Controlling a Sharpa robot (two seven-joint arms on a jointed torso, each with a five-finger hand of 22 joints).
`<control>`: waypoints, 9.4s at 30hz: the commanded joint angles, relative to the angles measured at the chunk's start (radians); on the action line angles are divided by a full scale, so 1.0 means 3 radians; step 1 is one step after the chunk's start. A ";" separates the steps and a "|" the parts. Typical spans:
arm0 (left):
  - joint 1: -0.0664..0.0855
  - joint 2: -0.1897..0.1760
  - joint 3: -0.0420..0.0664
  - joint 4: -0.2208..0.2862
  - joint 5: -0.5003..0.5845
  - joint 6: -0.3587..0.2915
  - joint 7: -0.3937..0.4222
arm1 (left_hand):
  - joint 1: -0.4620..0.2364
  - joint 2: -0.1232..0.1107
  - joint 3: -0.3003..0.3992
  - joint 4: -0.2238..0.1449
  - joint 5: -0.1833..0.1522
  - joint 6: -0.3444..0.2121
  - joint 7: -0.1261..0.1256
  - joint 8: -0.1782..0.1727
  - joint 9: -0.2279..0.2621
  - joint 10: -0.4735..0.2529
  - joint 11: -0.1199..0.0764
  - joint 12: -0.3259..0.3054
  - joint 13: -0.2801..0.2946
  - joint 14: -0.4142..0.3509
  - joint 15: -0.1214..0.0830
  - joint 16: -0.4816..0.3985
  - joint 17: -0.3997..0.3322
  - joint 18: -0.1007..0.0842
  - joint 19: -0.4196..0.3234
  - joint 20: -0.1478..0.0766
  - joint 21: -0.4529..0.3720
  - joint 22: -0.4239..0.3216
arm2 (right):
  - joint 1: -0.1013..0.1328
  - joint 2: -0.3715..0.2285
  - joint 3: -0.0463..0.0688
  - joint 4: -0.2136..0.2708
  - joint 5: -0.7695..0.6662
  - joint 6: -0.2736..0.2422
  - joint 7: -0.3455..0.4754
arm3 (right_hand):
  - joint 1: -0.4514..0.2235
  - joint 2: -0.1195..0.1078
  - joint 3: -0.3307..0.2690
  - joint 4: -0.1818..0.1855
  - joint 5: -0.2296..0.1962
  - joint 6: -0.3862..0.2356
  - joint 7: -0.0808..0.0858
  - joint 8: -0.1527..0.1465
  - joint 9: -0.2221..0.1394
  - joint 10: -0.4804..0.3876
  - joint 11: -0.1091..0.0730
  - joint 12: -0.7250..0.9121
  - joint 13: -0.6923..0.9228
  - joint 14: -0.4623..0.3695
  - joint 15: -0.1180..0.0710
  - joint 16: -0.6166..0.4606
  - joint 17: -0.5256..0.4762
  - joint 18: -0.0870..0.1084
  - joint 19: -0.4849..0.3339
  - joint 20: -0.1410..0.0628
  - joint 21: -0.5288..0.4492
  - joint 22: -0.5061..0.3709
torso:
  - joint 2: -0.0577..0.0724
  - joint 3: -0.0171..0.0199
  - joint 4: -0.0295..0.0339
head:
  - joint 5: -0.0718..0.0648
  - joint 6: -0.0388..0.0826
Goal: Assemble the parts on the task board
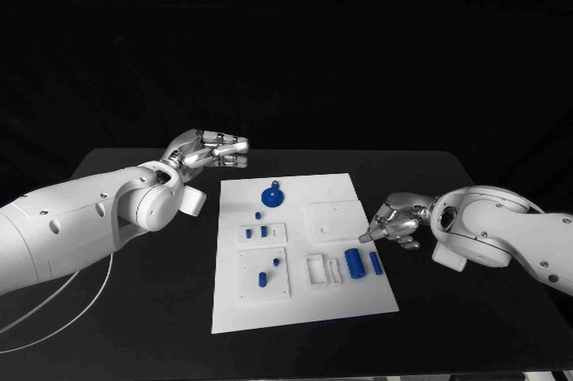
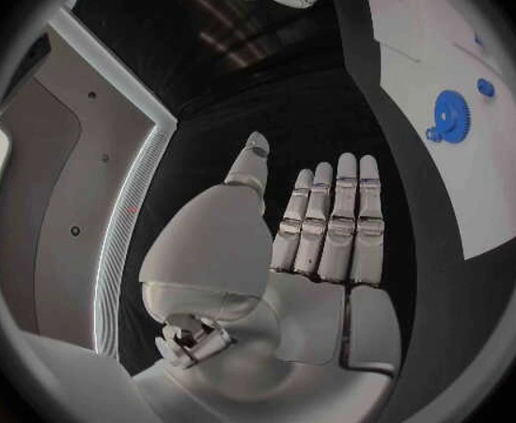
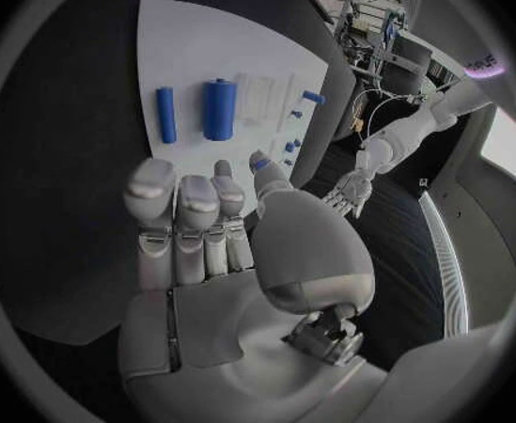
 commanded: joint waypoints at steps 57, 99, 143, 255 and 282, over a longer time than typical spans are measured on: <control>-0.0023 0.0005 0.0002 0.0027 -0.0013 0.0143 0.0024 | -0.0077 -0.0013 -0.0008 0.0099 -0.0014 -0.0051 0.0023 0.0020 0.0000 0.0040 0.0020 -0.0011 0.0001 0.0066 -0.0030 -0.0014 -0.0004 -0.0061 0.0030 -0.0016 0.0003 -0.0057 | -0.0057 0.0470 -0.0252 0.0015 -0.0587 0.0113 -0.0872 | -0.0200 0.0074 -0.0594 0.0437 0.0121 -0.0227 0.0055 0.0007 -0.0185 0.0042 0.0046 0.0056 0.0096 0.0038 0.0039 0.0079 0.0092 -0.0014 0.0044 0.0023 0.0271 0.0388 | -0.0004 -0.0010 0.0000 | 0.0062 -0.0055; -0.0023 -0.0001 0.0002 0.0027 -0.0015 0.0149 -0.0036 | -0.0057 0.0003 0.0004 0.0073 0.0001 -0.0069 0.0047 0.0020 0.0000 0.0033 0.0031 -0.0010 0.0001 0.0058 -0.0027 -0.0013 -0.0004 -0.0056 0.0030 -0.0013 0.0006 -0.0062 | -0.0064 0.0602 -0.0397 -0.0020 -0.0851 0.0053 -0.0911 | -0.0104 -0.0489 0.1052 -0.0427 0.0177 -0.0184 0.0089 0.0006 -0.0480 -0.0023 0.0047 -0.0016 0.0030 0.0032 0.0042 0.0046 0.0116 -0.0026 0.0012 0.0024 0.0251 0.0383 | -0.0003 -0.0006 -0.0003 | 0.0074 -0.0078; -0.0022 -0.0006 0.0002 0.0026 -0.0034 0.0186 -0.0084 | -0.0056 0.0010 0.0001 0.0061 0.0004 -0.0065 0.0047 0.0025 0.0000 0.0034 0.0028 -0.0010 0.0001 0.0052 -0.0025 -0.0014 -0.0004 -0.0056 0.0027 -0.0012 0.0006 -0.0063 | 0.0007 0.0467 -0.0309 0.0088 -0.0531 -0.0354 -0.0945 | -0.0224 -0.0590 0.1464 -0.0277 0.0573 0.0088 0.0009 0.0006 -0.0474 -0.0015 -0.0011 -0.0030 0.0015 0.0040 -0.0001 0.0012 0.0118 -0.0051 0.0021 -0.0020 0.0261 0.0384 | -0.0003 -0.0008 -0.0005 | 0.0056 -0.0086; -0.0021 -0.0007 0.0001 0.0012 -0.0047 0.0218 -0.0130 | -0.0073 0.0020 0.0003 0.0091 0.0020 -0.0051 0.0049 0.0031 0.0000 0.0033 0.0025 -0.0010 0.0001 0.0033 -0.0020 -0.0013 -0.0003 -0.0049 0.0025 -0.0006 0.0006 -0.0063 | 0.0014 0.0683 -0.0352 0.0350 -0.0642 0.0033 -0.0773 | -0.0618 -0.0099 0.0033 0.0661 -0.0845 0.0514 -0.0136 0.0009 -0.0404 0.0167 -0.0070 0.0106 0.0103 0.0063 -0.0018 0.0081 0.0144 -0.0106 0.0034 -0.0042 0.0379 0.0404 | -0.0002 -0.0004 -0.0009 | 0.0084 -0.0138; -0.0021 -0.0014 0.0001 0.0005 -0.0048 0.0239 -0.0140 | -0.0069 0.0025 -0.0003 0.0082 0.0022 -0.0053 0.0049 0.0031 0.0000 0.0033 0.0025 -0.0010 0.0001 0.0031 -0.0019 -0.0014 -0.0003 -0.0049 0.0025 -0.0006 0.0006 -0.0064 | 0.0011 0.0474 -0.0270 0.0425 -0.0384 0.0344 -0.0484 | -0.0057 -0.0460 0.0307 0.0338 -0.0230 0.0537 -0.0139 0.0007 -0.0434 0.0147 -0.0071 0.0122 0.0095 0.0051 -0.0019 0.0114 0.0131 -0.0109 0.0019 -0.0041 0.0407 0.0406 | -0.0002 -0.0005 -0.0007 | 0.0093 -0.0143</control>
